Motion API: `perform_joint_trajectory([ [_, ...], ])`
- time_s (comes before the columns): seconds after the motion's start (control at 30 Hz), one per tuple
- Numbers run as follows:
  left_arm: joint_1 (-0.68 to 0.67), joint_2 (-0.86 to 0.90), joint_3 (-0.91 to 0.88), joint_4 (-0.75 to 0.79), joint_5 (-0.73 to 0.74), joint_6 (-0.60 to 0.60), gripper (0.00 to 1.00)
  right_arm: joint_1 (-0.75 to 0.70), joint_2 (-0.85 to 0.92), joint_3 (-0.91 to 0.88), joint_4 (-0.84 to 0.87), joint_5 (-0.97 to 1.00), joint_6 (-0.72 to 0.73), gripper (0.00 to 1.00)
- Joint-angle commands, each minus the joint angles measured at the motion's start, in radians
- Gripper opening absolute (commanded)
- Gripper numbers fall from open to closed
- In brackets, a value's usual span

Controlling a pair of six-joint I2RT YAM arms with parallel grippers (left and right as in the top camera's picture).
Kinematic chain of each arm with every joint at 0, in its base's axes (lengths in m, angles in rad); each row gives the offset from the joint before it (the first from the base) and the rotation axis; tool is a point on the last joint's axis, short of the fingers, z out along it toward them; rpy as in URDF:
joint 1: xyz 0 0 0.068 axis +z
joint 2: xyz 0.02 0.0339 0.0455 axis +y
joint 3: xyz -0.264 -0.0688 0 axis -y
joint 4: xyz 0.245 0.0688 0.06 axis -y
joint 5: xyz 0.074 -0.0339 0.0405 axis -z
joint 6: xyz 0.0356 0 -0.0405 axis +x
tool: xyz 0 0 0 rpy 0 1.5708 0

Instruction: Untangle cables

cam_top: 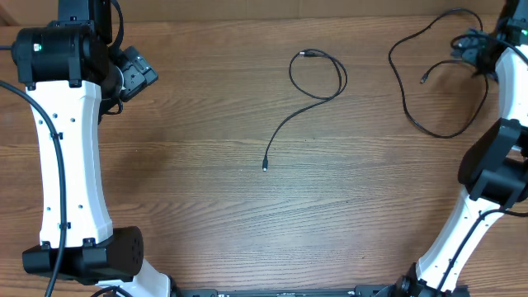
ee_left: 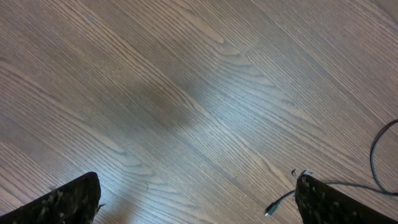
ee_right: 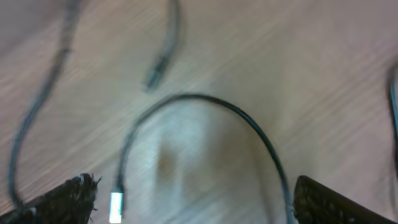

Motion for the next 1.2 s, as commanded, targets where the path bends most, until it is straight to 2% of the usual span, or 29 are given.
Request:
perform_joint_trajectory([
  [0.0, -0.007, 0.006, 0.002, 0.002, -0.010, -0.002, 1.00, -0.049, -0.016, -0.027, -0.039, 0.060, 0.105, 1.00],
  [0.2, -0.007, 0.006, 0.002, 0.002, -0.010, -0.002, 1.00, -0.099, -0.016, -0.175, -0.023, 0.029, 0.067, 0.92],
  [0.33, -0.007, 0.006, 0.002, 0.002, -0.010, -0.002, 1.00, -0.104, -0.016, -0.270, 0.019, -0.132, 0.002, 0.75],
  [0.4, -0.007, 0.006, 0.002, 0.002, -0.010, -0.002, 1.00, -0.101, -0.016, -0.306, 0.055, -0.179, -0.015, 0.52],
  [0.47, -0.007, 0.006, 0.002, 0.002, -0.010, -0.002, 1.00, -0.097, -0.016, -0.305, 0.080, -0.178, -0.032, 0.14],
  [0.5, -0.007, 0.006, 0.002, 0.002, -0.010, -0.002, 0.99, -0.097, -0.018, -0.291, 0.092, -0.175, -0.041, 0.04],
  [0.63, -0.007, 0.006, 0.002, 0.002, -0.010, -0.002, 0.99, -0.111, -0.030, -0.109, 0.072, -0.152, -0.041, 0.04],
  [0.7, -0.007, 0.006, 0.002, 0.002, -0.010, -0.002, 1.00, -0.126, -0.032, 0.085, 0.076, -0.150, -0.048, 0.04],
  [0.83, -0.007, 0.006, 0.002, 0.002, -0.010, -0.002, 1.00, -0.124, -0.032, 0.292, 0.149, -0.149, -0.218, 0.04],
  [0.97, -0.007, 0.006, 0.002, 0.002, -0.010, -0.002, 1.00, -0.097, -0.030, 0.330, 0.223, -0.153, -0.381, 0.04],
  [1.07, -0.006, 0.006, 0.002, 0.002, -0.010, -0.002, 1.00, -0.077, 0.018, 0.273, 0.261, -0.149, -0.382, 0.04],
  [1.17, -0.007, 0.006, 0.002, 0.002, -0.010, -0.002, 1.00, -0.069, 0.095, 0.258, 0.238, -0.106, -0.302, 0.04],
])
